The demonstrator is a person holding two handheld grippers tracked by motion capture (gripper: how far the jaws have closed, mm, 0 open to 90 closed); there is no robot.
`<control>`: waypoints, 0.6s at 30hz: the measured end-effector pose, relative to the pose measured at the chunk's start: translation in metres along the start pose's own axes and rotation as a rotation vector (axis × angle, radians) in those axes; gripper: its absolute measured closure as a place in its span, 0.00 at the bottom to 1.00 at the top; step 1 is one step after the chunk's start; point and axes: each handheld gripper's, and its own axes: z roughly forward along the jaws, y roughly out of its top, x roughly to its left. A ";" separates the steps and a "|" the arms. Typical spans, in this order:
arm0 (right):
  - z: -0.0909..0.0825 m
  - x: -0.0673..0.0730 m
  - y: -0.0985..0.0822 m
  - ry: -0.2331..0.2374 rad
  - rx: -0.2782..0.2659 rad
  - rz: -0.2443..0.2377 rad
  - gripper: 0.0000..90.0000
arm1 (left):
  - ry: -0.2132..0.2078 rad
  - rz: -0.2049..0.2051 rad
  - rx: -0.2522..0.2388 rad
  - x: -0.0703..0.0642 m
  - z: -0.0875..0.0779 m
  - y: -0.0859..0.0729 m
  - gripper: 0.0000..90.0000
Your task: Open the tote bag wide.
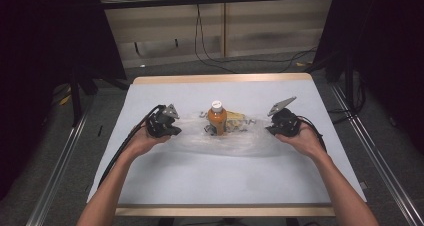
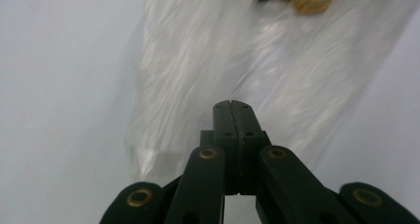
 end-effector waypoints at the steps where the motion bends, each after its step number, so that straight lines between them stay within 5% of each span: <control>1: -0.003 0.001 0.002 0.009 -0.025 0.009 1.00 | 0.002 0.009 -0.030 -0.005 -0.004 0.005 1.00; 4: -0.016 0.003 0.014 0.016 -0.098 0.002 1.00 | -0.003 0.018 -0.058 -0.013 -0.005 0.013 1.00; 11: -0.024 0.003 0.048 0.024 -0.135 -0.022 1.00 | -0.059 0.024 -0.060 -0.015 0.012 0.035 1.00; 13: -0.018 0.003 0.064 0.048 -0.134 -0.037 1.00 | -0.072 0.002 -0.084 -0.016 0.020 0.037 1.00; 15: 0.003 0.007 0.078 0.098 -0.085 -0.075 1.00 | -0.081 -0.005 -0.073 -0.022 0.032 0.040 1.00; 18: 0.028 0.012 0.087 0.131 -0.021 -0.070 1.00 | -0.100 0.001 -0.060 -0.029 0.043 0.043 1.00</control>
